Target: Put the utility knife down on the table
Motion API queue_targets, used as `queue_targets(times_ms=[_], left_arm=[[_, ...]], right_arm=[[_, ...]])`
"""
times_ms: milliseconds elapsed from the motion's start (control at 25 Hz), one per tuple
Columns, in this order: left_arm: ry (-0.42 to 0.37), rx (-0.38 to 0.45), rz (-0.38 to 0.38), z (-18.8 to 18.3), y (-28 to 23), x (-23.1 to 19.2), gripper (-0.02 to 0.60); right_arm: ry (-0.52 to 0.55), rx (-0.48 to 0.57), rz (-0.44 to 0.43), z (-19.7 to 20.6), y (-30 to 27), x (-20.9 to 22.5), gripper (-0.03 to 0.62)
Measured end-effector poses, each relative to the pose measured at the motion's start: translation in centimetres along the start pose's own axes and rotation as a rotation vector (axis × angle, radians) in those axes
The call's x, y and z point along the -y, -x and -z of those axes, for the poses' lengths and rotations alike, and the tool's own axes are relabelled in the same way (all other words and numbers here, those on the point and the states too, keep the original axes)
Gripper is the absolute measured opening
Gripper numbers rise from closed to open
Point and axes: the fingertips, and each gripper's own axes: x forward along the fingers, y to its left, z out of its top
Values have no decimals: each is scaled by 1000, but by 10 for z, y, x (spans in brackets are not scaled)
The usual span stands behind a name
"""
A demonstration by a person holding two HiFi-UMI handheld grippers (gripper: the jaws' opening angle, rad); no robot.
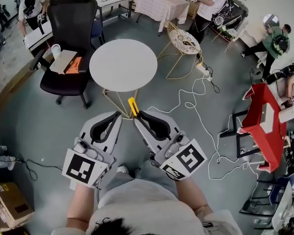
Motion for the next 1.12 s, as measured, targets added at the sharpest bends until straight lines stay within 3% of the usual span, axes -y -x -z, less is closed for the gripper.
queue_targets(times_ms=[320, 840, 1120], left_arm=[[23, 0, -3, 8, -40, -14, 9], [3, 16, -144, 1, -172, -27, 9], [16, 13, -215, 8, -213, -21, 9]], right_arm=[[2, -25, 10, 7, -9, 40, 72], [1, -20, -159, -12, -20, 174, 72], [0, -29, -222, -9, -11, 221, 71]])
